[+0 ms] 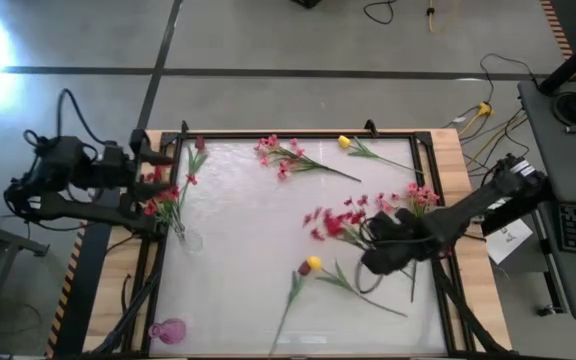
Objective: Sort flowers into vase by color
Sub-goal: Put the red flower into the transparent vase
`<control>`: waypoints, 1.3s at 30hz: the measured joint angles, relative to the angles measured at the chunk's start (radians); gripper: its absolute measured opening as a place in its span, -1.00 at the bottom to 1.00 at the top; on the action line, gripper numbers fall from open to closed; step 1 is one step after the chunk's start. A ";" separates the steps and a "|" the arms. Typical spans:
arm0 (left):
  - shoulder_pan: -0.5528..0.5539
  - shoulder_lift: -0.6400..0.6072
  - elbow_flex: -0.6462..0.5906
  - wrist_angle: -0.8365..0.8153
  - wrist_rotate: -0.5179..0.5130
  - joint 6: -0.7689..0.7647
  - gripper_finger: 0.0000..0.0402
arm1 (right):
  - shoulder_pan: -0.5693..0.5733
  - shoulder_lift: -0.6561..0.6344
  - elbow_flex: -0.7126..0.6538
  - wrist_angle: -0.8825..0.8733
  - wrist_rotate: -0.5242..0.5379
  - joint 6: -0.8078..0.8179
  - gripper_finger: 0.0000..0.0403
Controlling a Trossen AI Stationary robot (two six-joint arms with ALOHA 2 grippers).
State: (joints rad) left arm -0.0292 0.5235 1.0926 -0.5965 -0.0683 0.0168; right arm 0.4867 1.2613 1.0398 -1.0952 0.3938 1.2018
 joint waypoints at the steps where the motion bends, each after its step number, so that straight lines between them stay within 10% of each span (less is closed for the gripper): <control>1: 0.000 0.000 -0.016 0.017 0.000 0.001 0.17 | -0.019 0.022 -0.007 0.017 -0.004 -0.014 -0.93; 19: 0.000 -0.035 -0.016 0.052 0.218 0.024 0.17 | -0.205 0.187 -0.112 0.246 -0.261 -0.343 0.20; 32: 0.000 -0.064 -0.017 -0.107 0.157 0.009 0.17 | -0.298 0.313 -0.188 0.398 -0.260 -0.402 -0.55; 39: 0.000 -0.042 -0.031 -0.047 0.069 0.001 0.17 | -0.308 0.173 -0.106 0.415 -0.117 -0.474 -0.93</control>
State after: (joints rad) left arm -0.0292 0.4814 1.0617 -0.6437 0.0010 0.0173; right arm 0.1783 1.4342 0.9343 -0.6807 0.2772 0.7276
